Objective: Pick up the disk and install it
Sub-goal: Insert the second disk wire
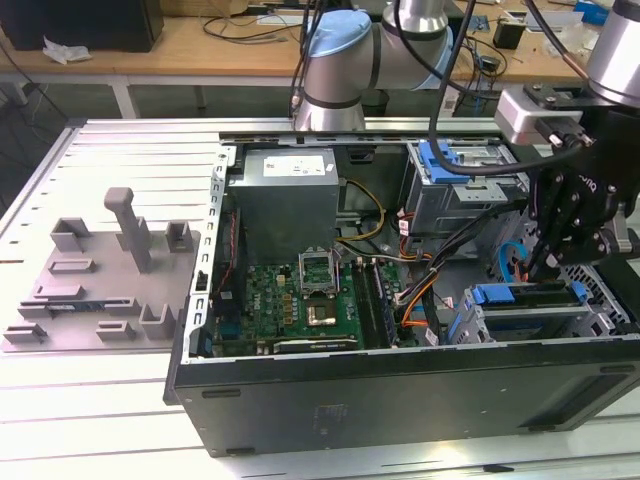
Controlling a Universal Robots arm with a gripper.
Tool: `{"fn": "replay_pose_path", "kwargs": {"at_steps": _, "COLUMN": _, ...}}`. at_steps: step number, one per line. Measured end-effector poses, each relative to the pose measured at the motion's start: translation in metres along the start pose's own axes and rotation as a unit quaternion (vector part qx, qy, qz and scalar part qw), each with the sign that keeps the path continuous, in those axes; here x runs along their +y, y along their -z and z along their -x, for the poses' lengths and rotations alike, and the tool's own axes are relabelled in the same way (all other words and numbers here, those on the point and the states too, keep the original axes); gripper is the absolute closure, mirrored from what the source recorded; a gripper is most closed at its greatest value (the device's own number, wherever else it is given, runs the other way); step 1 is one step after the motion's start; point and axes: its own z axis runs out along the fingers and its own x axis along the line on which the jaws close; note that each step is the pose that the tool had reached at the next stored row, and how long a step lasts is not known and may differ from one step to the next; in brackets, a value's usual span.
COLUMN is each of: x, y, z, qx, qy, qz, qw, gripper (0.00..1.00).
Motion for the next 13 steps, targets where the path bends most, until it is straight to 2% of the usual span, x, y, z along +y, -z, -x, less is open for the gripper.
{"fn": "replay_pose_path", "kwargs": {"at_steps": 13, "x": -0.0001, "y": -0.0022, "z": -0.0027, "qx": -0.0003, "qy": 0.005, "qz": -0.0004, "qw": 1.0, "gripper": 0.84}}
